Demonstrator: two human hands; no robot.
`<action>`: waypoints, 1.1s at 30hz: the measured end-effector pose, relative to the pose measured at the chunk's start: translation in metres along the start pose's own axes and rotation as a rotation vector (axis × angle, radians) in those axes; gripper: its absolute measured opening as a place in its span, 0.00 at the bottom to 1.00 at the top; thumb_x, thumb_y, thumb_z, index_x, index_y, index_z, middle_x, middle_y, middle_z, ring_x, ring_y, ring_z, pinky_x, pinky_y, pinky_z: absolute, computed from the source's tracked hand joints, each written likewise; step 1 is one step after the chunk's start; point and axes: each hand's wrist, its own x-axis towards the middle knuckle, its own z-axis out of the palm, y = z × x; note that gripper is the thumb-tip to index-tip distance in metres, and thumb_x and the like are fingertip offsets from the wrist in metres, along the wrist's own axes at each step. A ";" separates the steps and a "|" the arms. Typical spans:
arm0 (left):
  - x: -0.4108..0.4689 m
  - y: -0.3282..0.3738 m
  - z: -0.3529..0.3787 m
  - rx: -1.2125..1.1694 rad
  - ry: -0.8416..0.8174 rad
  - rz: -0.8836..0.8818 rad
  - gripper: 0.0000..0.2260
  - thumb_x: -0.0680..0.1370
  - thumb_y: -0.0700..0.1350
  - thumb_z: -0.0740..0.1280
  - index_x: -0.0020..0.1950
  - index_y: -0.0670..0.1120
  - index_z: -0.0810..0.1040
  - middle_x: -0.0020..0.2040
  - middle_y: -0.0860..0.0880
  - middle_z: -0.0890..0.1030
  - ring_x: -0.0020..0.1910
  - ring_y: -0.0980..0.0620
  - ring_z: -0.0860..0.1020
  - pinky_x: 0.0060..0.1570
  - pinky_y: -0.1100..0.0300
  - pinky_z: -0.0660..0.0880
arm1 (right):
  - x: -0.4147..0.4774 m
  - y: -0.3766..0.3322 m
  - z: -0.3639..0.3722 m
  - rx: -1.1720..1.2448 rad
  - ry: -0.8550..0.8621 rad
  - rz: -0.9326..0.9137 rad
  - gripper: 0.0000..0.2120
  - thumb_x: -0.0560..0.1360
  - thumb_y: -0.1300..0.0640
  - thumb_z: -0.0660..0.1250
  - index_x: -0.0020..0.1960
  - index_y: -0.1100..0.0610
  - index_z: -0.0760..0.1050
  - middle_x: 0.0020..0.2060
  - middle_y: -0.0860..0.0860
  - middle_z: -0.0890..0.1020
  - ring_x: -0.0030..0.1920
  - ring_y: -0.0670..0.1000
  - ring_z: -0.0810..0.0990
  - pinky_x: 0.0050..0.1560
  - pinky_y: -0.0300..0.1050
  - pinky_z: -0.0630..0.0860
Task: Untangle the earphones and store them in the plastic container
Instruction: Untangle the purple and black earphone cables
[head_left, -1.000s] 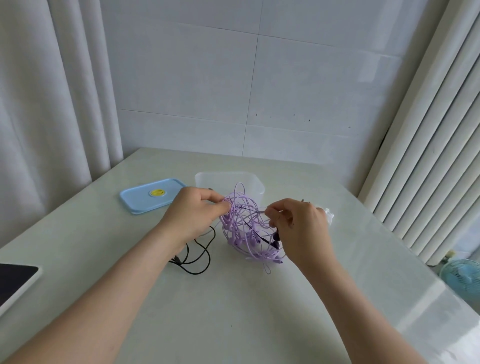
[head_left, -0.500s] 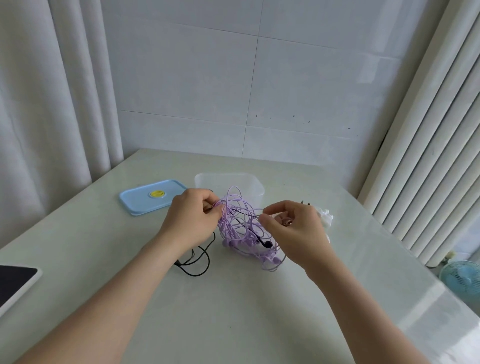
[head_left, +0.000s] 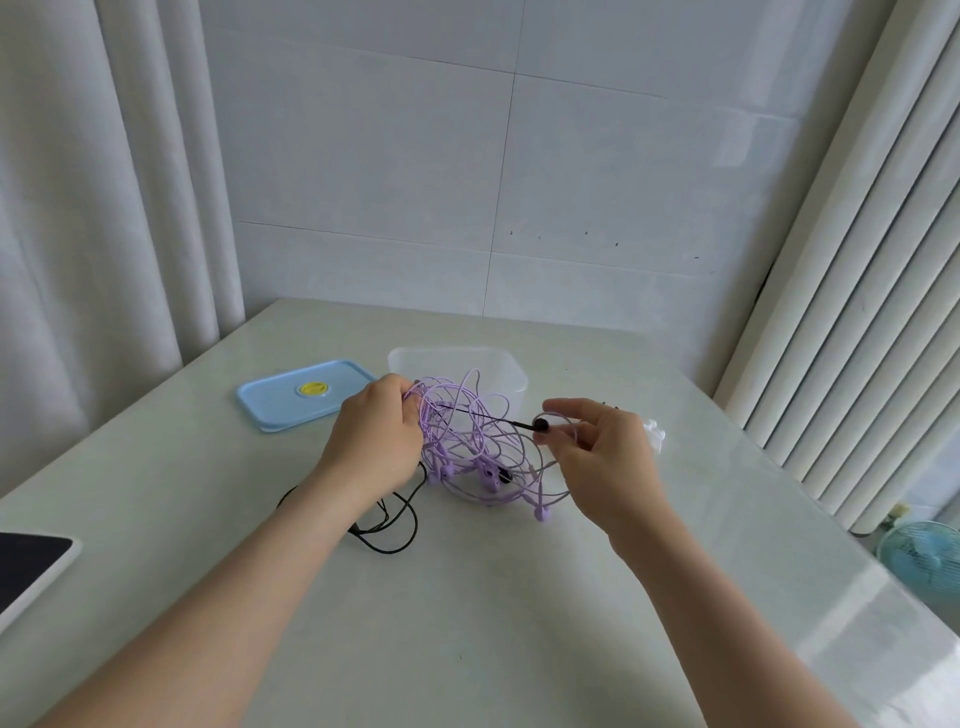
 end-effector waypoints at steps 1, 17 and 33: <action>0.000 0.000 0.000 0.003 -0.007 0.004 0.12 0.87 0.44 0.58 0.51 0.42 0.79 0.43 0.45 0.82 0.44 0.41 0.78 0.41 0.48 0.71 | 0.000 0.000 -0.001 0.007 -0.001 0.013 0.14 0.81 0.64 0.66 0.58 0.47 0.82 0.39 0.44 0.89 0.26 0.45 0.70 0.25 0.33 0.65; -0.001 0.000 0.000 -0.231 -0.099 -0.038 0.15 0.85 0.45 0.62 0.44 0.36 0.74 0.34 0.49 0.68 0.35 0.50 0.64 0.38 0.54 0.61 | -0.003 -0.014 -0.005 0.400 -0.294 0.188 0.08 0.78 0.68 0.63 0.45 0.64 0.80 0.36 0.55 0.65 0.35 0.52 0.60 0.38 0.50 0.57; -0.003 0.009 0.002 -0.279 -0.102 -0.056 0.15 0.86 0.46 0.61 0.46 0.36 0.76 0.35 0.49 0.71 0.35 0.50 0.67 0.39 0.54 0.64 | -0.005 -0.012 0.000 0.031 0.003 0.048 0.23 0.86 0.44 0.53 0.43 0.55 0.79 0.23 0.44 0.71 0.29 0.49 0.69 0.38 0.46 0.65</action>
